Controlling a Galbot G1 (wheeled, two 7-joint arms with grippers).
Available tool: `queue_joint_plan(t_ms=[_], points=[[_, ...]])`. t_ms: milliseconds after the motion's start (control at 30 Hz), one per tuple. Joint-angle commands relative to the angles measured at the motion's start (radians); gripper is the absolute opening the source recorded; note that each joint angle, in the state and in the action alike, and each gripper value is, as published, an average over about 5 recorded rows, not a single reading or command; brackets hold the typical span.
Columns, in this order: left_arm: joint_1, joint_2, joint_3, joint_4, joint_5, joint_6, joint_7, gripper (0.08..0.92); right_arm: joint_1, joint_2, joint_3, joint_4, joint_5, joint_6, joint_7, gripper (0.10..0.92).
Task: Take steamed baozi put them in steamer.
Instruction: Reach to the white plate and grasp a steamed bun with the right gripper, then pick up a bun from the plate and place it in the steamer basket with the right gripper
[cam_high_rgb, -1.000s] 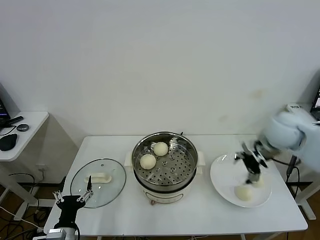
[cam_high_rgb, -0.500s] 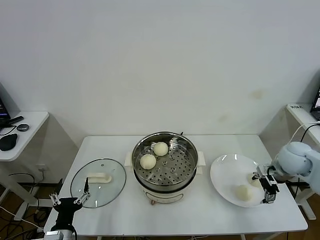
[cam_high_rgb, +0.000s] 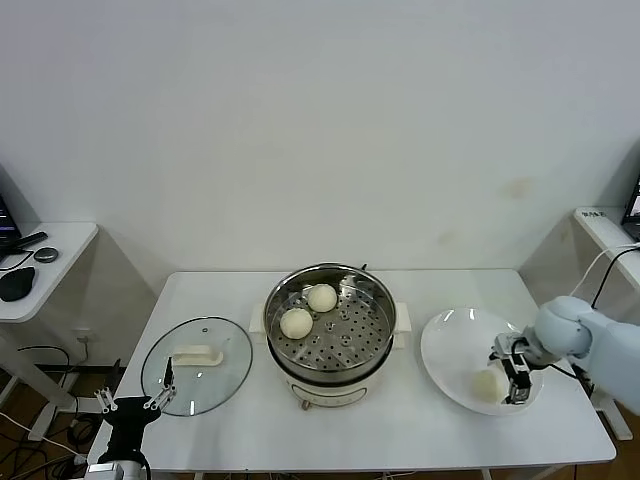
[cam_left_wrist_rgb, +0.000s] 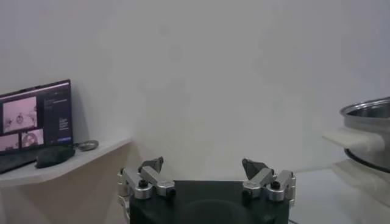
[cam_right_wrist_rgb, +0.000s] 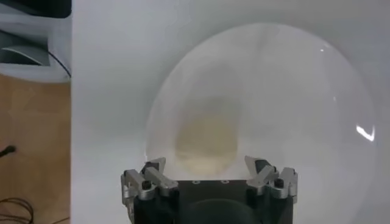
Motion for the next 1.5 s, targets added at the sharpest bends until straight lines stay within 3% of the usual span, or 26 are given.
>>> queue_joint_plan(t_ms=[33,300,600,933,1200,1500], points=[[0.000,0.000,-0.003,-0.001,0.006,-0.001,-0.001,0.823,-0.045,0.061,0.030,-0.059,-0.010,-0.008,0.040,0.819],[0.000,0.001,-0.007,0.001,0.010,-0.003,-0.002,0.823,-0.039,0.074,0.033,-0.057,-0.009,-0.028,0.043,0.745],[-0.001,0.001,-0.010,0.005,0.007,-0.004,-0.002,0.823,0.027,0.037,0.006,-0.020,0.019,-0.034,-0.009,0.586],[-0.007,0.003,-0.008,0.001,0.003,-0.003,-0.001,0.823,0.443,0.023,-0.094,0.018,0.194,0.036,-0.218,0.464],[-0.007,0.005,-0.009,-0.003,0.002,-0.007,-0.002,0.823,0.825,0.220,-0.259,-0.002,0.451,0.152,-0.154,0.467],[-0.005,-0.002,-0.012,-0.009,0.016,-0.017,-0.004,0.823,0.851,0.502,-0.394,0.105,0.448,0.308,-0.084,0.471]])
